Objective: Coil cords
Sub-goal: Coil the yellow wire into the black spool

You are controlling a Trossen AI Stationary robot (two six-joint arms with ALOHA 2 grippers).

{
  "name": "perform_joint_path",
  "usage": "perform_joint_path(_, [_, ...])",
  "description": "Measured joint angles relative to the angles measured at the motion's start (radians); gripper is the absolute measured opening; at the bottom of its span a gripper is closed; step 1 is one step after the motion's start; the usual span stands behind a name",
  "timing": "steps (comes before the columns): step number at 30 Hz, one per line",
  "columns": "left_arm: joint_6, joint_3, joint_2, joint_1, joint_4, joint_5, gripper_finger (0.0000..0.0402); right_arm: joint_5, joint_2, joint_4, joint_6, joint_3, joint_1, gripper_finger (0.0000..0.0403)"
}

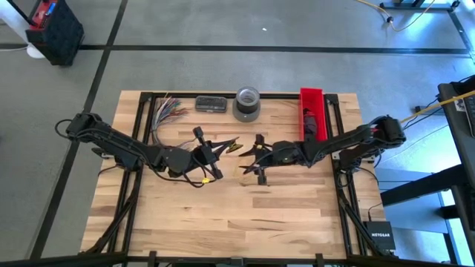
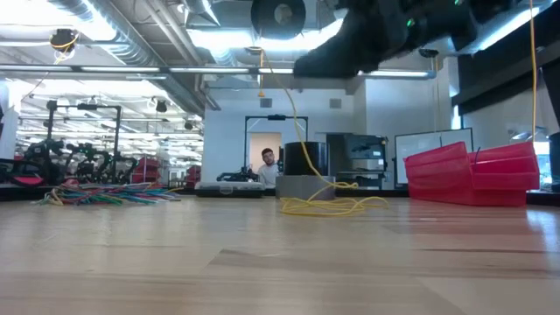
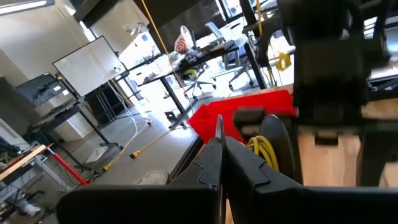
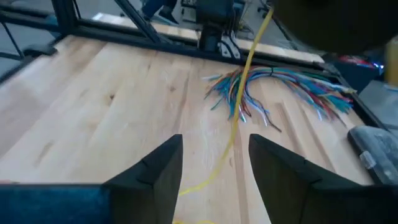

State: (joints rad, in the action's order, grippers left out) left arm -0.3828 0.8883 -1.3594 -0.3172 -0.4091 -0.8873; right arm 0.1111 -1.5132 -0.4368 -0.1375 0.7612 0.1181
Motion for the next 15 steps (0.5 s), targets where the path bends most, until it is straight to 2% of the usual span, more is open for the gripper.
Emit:
perform_joint_path(8, [-0.007,0.0,0.0,0.0,0.0,0.001,0.0001,0.064,-0.111,-0.119,-0.075,0.002,-0.001,0.0178])
perform_joint_path(11, [-0.014,0.0,0.0,-0.001,0.002,0.001,0.0001,0.089,-0.124,-0.115,-0.091,0.022,-0.001,0.0147])
perform_joint_path(15, [-0.013,0.0,0.0,-0.001,0.005,0.001,0.0001,0.1,-0.126,-0.105,-0.117,0.031,-0.001,0.0078])
